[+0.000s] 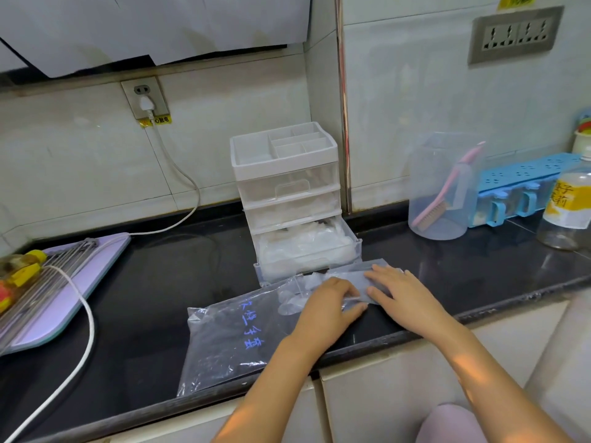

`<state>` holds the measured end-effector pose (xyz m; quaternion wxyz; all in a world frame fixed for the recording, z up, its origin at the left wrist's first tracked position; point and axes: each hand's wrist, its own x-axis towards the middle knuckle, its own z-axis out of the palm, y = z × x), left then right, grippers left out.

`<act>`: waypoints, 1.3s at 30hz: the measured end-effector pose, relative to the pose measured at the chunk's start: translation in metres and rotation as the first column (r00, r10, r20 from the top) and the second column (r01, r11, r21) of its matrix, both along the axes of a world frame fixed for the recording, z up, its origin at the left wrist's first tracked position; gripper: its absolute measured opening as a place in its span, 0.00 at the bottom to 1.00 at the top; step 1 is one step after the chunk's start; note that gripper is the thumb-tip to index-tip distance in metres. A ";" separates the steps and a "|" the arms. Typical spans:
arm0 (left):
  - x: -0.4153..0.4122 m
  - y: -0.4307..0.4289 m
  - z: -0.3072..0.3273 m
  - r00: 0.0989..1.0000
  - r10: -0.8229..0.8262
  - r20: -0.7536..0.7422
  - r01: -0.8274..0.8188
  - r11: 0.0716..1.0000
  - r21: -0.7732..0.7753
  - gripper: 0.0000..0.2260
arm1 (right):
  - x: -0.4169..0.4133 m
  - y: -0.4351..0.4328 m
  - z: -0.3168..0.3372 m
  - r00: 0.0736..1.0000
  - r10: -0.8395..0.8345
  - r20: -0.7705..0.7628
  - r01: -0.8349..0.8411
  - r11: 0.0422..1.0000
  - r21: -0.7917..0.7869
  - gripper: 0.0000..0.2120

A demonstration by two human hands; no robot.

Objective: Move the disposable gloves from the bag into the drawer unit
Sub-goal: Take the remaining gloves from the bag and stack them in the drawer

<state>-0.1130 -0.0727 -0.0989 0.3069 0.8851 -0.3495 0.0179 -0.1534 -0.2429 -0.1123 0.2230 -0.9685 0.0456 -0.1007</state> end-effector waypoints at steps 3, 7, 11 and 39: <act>-0.001 0.000 0.000 1.000 0.026 0.018 -0.025 0.999 -0.020 0.08 | -0.005 0.002 0.004 1.000 0.022 -0.004 -0.022 0.999 0.027 0.31; 0.002 0.000 0.007 0.993 0.058 -0.099 -0.065 0.996 -0.061 0.07 | -0.013 0.004 0.011 0.998 0.060 0.029 -0.064 0.988 0.140 0.38; 0.005 0.003 0.018 0.981 0.075 -0.178 -0.104 0.982 -0.158 0.08 | -0.017 -0.001 0.012 0.988 0.005 0.154 -0.064 0.922 0.382 0.23; 0.087 0.035 0.125 0.934 0.330 0.139 -0.317 0.942 -0.109 0.09 | 0.069 -0.004 0.192 0.999 0.039 -0.033 -0.035 0.995 0.096 0.09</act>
